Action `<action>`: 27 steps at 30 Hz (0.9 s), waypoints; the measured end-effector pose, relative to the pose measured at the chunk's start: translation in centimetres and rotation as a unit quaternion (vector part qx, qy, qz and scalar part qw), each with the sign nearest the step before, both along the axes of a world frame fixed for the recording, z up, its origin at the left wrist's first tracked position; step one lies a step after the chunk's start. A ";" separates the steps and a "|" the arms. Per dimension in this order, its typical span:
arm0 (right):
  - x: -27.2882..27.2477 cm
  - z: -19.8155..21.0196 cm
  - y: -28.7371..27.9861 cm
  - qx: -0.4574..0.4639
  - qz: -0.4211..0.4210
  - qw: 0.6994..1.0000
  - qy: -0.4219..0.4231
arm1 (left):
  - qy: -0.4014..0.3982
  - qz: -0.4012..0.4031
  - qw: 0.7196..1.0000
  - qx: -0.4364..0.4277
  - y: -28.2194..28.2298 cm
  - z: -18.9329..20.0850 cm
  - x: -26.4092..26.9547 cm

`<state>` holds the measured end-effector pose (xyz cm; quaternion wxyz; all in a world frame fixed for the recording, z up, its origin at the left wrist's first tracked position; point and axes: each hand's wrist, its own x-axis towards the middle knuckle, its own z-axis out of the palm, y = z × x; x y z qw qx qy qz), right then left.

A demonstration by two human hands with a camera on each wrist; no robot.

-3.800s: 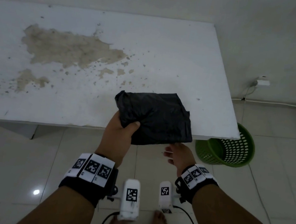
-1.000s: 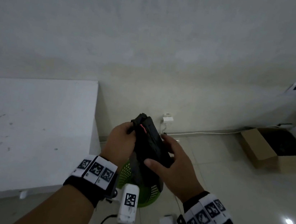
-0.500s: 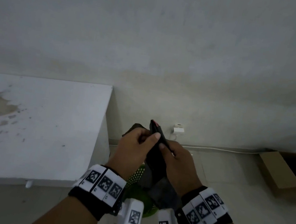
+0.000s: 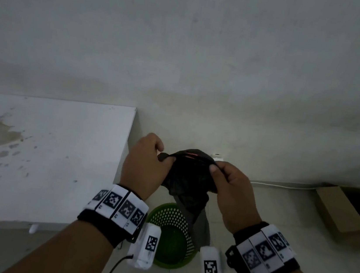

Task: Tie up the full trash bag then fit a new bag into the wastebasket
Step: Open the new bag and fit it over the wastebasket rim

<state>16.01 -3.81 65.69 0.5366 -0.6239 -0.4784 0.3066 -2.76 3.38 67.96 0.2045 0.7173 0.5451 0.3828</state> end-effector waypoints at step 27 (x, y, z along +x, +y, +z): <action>2.1 -2.1 0.8 -0.097 -0.133 0.983 0.084 | -0.031 -0.006 0.998 0.051 2.0 -1.5 0.8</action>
